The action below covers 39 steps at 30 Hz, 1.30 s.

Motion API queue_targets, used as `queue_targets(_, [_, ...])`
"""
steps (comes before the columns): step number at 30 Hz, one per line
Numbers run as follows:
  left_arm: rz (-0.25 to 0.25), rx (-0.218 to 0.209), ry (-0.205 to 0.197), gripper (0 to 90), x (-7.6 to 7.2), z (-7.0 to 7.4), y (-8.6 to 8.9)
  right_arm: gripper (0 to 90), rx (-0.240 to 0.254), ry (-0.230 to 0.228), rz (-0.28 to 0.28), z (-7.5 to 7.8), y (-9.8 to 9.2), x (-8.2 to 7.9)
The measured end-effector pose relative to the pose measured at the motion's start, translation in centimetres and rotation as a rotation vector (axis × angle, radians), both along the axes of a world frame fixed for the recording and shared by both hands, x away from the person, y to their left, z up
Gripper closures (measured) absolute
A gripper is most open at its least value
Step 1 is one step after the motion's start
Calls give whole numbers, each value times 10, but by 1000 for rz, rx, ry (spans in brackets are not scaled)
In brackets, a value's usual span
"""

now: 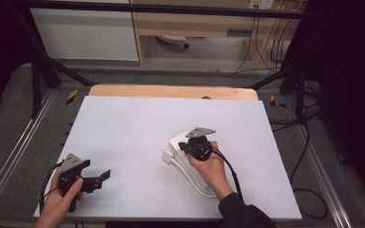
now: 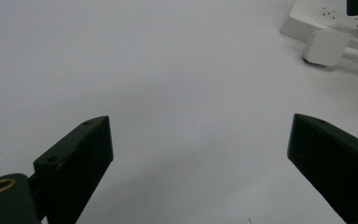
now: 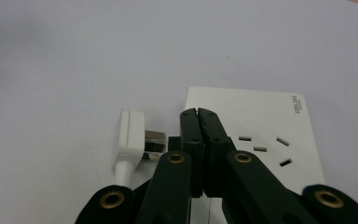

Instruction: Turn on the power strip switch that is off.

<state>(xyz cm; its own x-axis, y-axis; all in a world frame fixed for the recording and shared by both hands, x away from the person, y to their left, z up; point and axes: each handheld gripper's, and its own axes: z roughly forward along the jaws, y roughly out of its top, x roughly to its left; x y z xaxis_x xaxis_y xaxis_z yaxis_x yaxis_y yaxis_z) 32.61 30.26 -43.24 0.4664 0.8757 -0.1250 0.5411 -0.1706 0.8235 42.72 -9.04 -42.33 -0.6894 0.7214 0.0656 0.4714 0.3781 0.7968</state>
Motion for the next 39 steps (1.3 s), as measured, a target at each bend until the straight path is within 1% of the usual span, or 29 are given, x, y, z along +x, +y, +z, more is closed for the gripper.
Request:
queue_targets(11, [-2,0,0,67,0,0,0,900,-22,7,7,-4,2,0])
queue_targets(15, [-2,0,0,67,0,0,0,900,-36,16,0,-6,3,1])
queue_targets(19, [-3,0,1,67,0,0,0,900,-38,10,-3,-6,2,2])
queue_targets(39, [-3,-1,1,67,0,0,0,900,-44,17,-13,-9,1,4])
